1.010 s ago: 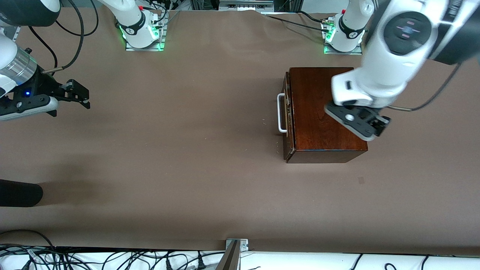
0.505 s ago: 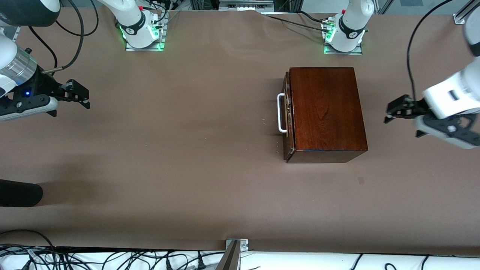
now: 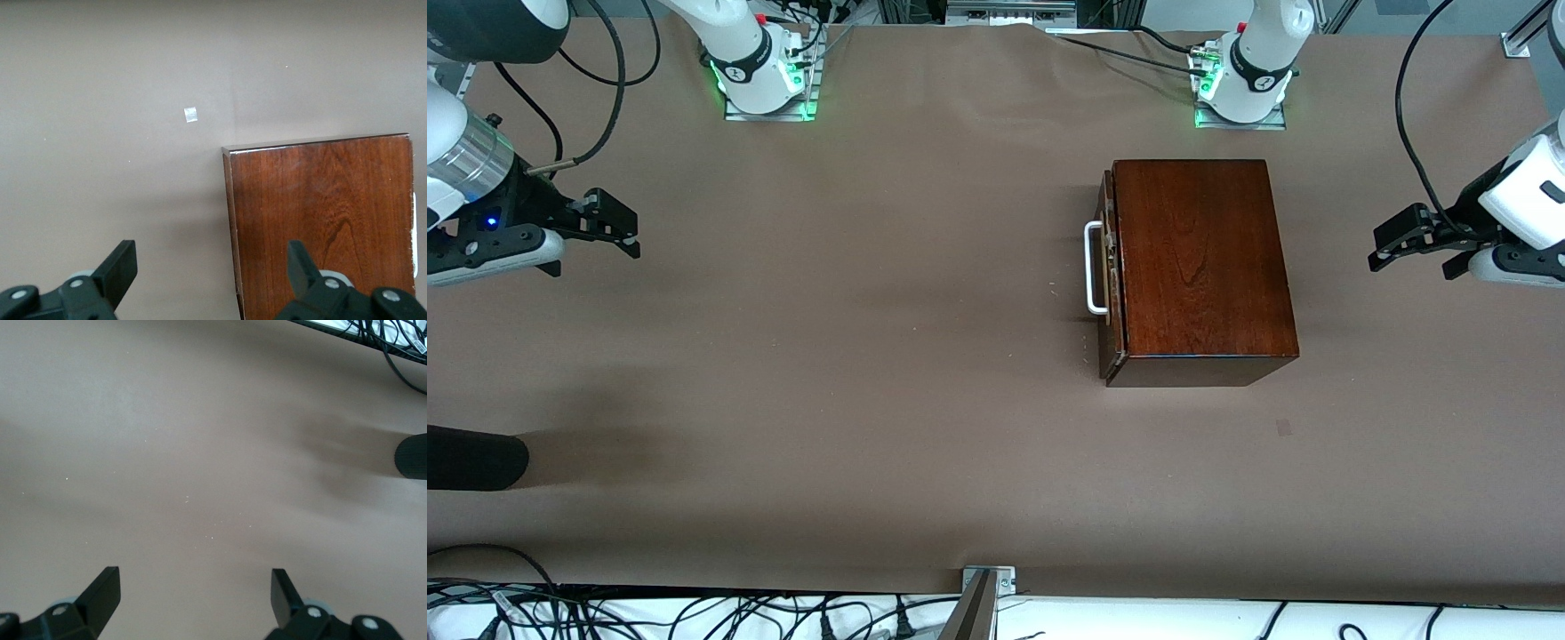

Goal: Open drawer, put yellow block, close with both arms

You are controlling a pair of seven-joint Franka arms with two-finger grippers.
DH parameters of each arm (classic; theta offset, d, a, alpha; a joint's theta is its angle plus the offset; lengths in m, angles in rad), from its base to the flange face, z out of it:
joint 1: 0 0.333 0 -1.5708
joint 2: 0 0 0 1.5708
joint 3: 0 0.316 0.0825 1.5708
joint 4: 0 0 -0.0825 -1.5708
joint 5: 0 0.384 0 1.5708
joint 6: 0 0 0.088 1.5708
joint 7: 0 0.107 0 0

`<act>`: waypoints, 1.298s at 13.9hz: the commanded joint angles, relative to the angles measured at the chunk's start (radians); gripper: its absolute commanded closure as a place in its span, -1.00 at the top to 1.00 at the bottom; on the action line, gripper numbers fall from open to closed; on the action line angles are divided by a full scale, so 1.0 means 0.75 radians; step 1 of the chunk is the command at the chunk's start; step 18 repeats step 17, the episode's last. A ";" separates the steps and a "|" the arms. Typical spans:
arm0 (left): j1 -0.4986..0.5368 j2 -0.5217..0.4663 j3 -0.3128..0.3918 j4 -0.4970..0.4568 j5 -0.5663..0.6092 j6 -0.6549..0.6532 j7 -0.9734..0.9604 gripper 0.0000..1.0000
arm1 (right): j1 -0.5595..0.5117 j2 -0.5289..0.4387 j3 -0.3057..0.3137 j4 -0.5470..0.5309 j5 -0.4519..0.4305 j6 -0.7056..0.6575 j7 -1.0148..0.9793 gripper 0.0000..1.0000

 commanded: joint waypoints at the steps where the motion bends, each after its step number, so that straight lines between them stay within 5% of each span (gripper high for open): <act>1: -0.052 -0.049 0.030 -0.073 0.049 0.042 -0.031 1.00 | -0.005 0.003 -0.004 0.013 0.020 0.000 0.000 1.00; 8: -0.024 -0.135 0.007 -0.183 0.053 0.102 -0.025 1.00 | -0.005 0.003 -0.004 0.013 0.020 -0.004 0.000 1.00; 11: 0.085 -0.135 -0.115 -0.181 0.051 0.100 -0.025 1.00 | -0.005 0.003 -0.004 0.013 0.020 -0.004 0.000 1.00; 18: 0.079 -0.147 -0.101 -0.185 0.049 0.098 -0.019 1.00 | -0.005 0.003 -0.004 0.013 0.020 -0.009 0.000 1.00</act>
